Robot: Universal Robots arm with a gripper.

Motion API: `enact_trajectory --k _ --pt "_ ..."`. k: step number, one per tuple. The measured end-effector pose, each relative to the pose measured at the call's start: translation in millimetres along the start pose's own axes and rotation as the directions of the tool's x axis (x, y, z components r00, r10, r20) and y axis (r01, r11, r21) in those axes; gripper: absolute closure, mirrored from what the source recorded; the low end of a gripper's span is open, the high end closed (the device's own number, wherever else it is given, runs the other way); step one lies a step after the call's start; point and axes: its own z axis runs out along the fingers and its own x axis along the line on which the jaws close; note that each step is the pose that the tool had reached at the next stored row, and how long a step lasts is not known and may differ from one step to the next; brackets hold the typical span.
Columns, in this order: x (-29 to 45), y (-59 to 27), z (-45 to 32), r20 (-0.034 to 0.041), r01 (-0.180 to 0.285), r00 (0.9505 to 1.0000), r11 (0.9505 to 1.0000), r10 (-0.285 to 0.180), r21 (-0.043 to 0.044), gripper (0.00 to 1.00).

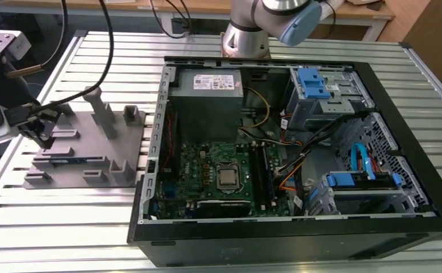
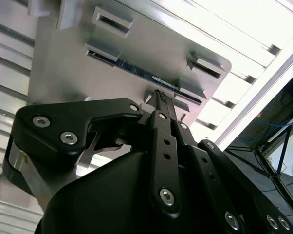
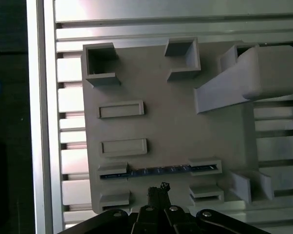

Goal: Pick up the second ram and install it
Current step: 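Reach for the second ram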

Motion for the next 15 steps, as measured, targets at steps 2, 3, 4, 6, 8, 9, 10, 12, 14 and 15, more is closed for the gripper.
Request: enact_trajectory --k 2,3,4,6,8,9,10,12,14,15 --pt "0.1 -0.4 3.6 -0.0004 0.000 1.0000 1.0000 0.000 0.0001 0.89" --pt "0.1 -0.6 5.4 -0.0006 0.000 1.0000 1.0000 0.000 0.0001 0.89" --pt "0.2 -0.7 7.1 -0.0008 0.000 1.0000 1.0000 0.000 0.0002 0.89" --pt "0.3 -1.0 10.8 -0.0010 0.000 1.0000 1.0000 0.000 0.0001 0.89" --pt "0.4 -1.2 14.5 -0.0014 0.000 1.0000 1.0000 0.000 0.0001 0.89" --pt "0.4 -1.3 16.3 -0.0015 0.000 1.0000 1.0000 0.000 0.0002 0.89" --pt "-0.1 -1.4 18.2 -0.0015 0.000 1.0000 1.0000 0.000 0.0001 0.89" --pt "-4.2 -0.4 21.7 -0.0022 0.000 1.0000 1.0000 0.000 0.0006 0.89" --pt "-8.1 2.5 25.8 -0.0021 0.000 1.0000 1.0000 0.000 0.0016 0.89" --pt "-9.8 3.9 27.7 -0.0023 0.000 1.0000 1.0000 0.000 0.0021 0.89"
